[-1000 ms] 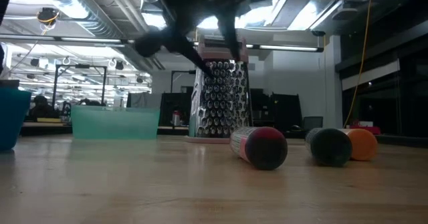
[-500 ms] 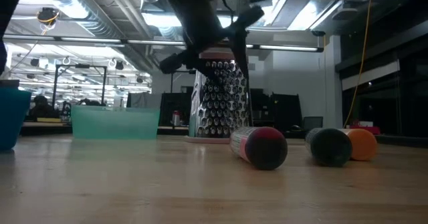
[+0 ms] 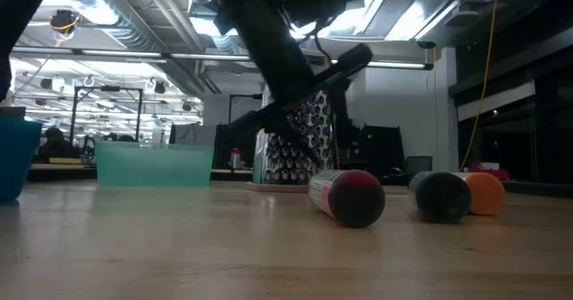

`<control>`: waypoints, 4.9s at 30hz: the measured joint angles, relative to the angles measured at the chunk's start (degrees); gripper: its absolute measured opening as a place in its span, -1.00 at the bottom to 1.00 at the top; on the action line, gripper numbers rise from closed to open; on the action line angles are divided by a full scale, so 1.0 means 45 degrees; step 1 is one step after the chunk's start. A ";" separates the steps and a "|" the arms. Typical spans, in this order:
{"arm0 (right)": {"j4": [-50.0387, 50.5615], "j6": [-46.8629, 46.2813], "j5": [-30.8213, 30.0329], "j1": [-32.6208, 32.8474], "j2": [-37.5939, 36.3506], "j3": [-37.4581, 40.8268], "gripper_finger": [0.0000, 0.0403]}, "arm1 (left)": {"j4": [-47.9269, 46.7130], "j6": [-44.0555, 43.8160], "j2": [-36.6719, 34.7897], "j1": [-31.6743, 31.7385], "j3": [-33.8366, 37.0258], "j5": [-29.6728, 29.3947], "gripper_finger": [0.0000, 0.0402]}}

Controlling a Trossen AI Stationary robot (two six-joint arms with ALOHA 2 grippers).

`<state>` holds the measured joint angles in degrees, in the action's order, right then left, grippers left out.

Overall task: Pick & Place Food Item
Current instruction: Put the pink food coloring into the green bin

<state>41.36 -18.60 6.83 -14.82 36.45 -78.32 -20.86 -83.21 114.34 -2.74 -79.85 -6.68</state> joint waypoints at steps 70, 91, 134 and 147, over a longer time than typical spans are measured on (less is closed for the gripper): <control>0.0730 0.3610 0.1676 -0.0017 -0.0034 0.0000 0.15 | 0.0406 -0.4851 0.1386 -0.2045 -0.0021 0.2517 -0.14; 0.0713 0.3571 0.0985 -0.0022 -0.0034 0.0000 0.15 | 0.3601 -0.3313 0.0429 -0.2040 0.0038 -0.3581 -0.45; -0.2205 0.2774 0.0673 -0.0017 0.1910 0.0005 0.15 | -1.3026 1.3942 -0.7981 0.3627 -0.0006 -0.2943 -0.45; -0.2854 0.2236 0.0724 -0.0019 0.1856 0.0005 0.15 | -1.0523 1.9034 -0.5536 0.6992 0.1187 -0.1282 -0.45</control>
<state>28.52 -8.54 10.09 -14.91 44.80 -78.30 -68.21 2.44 89.42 28.72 -74.51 -12.45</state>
